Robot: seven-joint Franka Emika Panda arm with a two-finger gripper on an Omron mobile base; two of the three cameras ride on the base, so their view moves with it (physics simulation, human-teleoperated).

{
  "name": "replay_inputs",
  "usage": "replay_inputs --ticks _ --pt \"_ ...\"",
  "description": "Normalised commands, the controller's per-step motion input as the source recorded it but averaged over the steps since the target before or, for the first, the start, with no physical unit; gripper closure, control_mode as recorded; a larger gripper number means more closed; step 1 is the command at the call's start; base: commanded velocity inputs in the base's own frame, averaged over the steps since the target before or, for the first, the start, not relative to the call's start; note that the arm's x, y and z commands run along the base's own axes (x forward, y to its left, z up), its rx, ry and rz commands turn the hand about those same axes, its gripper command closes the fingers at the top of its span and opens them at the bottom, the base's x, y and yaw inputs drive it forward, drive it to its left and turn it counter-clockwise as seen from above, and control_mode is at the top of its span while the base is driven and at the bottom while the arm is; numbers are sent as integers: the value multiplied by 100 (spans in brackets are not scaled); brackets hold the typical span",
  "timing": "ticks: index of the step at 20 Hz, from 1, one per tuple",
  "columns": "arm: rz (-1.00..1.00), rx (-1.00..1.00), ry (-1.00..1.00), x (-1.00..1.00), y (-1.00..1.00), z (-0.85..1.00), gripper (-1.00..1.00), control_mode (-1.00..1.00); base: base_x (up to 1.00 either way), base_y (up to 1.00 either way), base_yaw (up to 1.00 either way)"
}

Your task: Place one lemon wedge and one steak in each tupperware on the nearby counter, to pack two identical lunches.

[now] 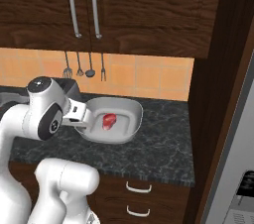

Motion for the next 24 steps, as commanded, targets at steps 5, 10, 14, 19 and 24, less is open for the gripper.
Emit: replay_inputs --ticks 5,10,14,19,24 --pt "0 4 -10 -8 -1 -26 -100 -100 0 0 0" --pt "0 1 -12 0 0 -38 -100 -100 0 0 0" --pt "0 0 -1 0 0 -7 -100 -100 0 0 0" --pt "0 0 0 0 0 0 -100 -100 0 0 0" --pt "0 0 0 -1 0 0 -100 100 -7 0 0"
